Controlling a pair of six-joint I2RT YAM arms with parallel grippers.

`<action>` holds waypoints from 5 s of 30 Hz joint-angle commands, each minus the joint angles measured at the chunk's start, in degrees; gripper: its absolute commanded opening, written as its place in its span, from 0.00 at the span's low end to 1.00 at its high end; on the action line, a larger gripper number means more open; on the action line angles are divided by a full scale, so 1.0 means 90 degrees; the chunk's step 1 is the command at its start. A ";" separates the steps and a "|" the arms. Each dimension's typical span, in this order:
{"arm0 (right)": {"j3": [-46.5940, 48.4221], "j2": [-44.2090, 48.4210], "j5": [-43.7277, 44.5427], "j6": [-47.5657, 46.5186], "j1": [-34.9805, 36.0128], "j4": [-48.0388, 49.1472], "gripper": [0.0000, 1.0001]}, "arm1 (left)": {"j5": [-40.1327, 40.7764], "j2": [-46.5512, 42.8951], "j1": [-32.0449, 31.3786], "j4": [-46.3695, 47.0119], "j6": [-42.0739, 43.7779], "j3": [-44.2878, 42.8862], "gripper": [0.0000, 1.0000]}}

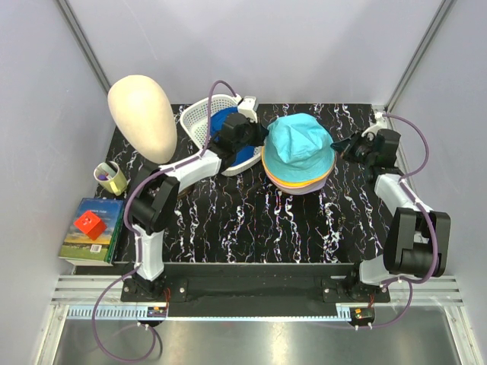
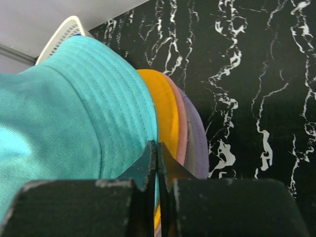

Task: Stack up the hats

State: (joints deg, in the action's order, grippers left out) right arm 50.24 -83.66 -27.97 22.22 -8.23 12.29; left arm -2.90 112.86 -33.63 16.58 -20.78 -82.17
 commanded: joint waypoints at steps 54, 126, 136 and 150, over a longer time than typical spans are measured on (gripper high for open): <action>-0.0436 0.1688 0.1994 -0.0301 -0.0101 -0.1767 0.88 | 0.2235 0.0889 0.0729 -0.1473 0.1898 -0.1056 0.40; 0.1810 0.0711 -0.0271 0.0705 0.4928 0.3448 0.30 | 0.1816 -0.5674 -0.0238 0.0991 -0.2545 0.2090 0.00; 0.2113 0.0829 0.0119 0.1515 0.4918 0.3107 0.00 | 0.1093 -0.6170 -0.0238 0.0004 -0.0799 0.2126 0.88; 0.5343 -0.1473 -0.0749 0.4171 0.5045 0.3733 0.00 | 0.2928 -0.8827 -0.0238 -0.4160 0.0531 0.2140 0.93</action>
State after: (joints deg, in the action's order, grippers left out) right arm 88.40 -89.47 -30.76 50.68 36.05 42.65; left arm 14.87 37.36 -35.66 -2.72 -19.66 -58.24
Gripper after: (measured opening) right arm 0.032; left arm 0.925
